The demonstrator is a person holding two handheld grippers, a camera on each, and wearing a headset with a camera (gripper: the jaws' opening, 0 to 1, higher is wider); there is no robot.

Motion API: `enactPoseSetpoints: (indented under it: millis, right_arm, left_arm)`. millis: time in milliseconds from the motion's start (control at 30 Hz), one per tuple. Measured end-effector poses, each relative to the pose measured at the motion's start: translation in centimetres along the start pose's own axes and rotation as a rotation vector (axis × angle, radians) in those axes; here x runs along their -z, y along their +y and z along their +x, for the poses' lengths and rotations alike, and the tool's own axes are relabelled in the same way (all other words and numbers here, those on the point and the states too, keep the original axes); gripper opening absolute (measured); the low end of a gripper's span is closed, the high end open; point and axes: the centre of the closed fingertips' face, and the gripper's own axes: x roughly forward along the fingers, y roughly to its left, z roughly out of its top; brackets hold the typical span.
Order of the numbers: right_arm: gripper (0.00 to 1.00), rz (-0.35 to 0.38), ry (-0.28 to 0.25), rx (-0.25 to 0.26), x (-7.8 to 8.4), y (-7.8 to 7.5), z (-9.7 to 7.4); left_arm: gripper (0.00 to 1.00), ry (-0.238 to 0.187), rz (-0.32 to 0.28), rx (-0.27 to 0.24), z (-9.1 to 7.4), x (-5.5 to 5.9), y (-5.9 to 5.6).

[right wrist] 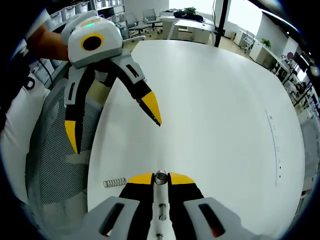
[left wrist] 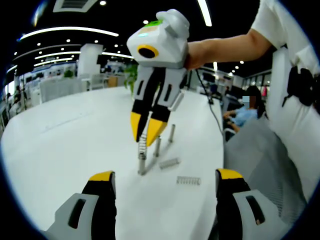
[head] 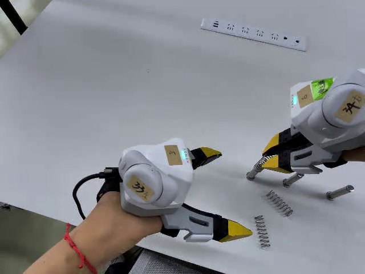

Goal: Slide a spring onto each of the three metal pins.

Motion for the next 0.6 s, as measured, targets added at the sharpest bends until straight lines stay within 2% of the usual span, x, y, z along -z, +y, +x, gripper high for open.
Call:
enactPoseSetpoints:
  millis: [600]
  right_arm:
    - [0.12,-0.032,0.006,0.027,1.0,0.5,2.3]
  left_arm:
    - [0.83,-0.007,-0.011,0.003,0.2,0.1,-0.1]
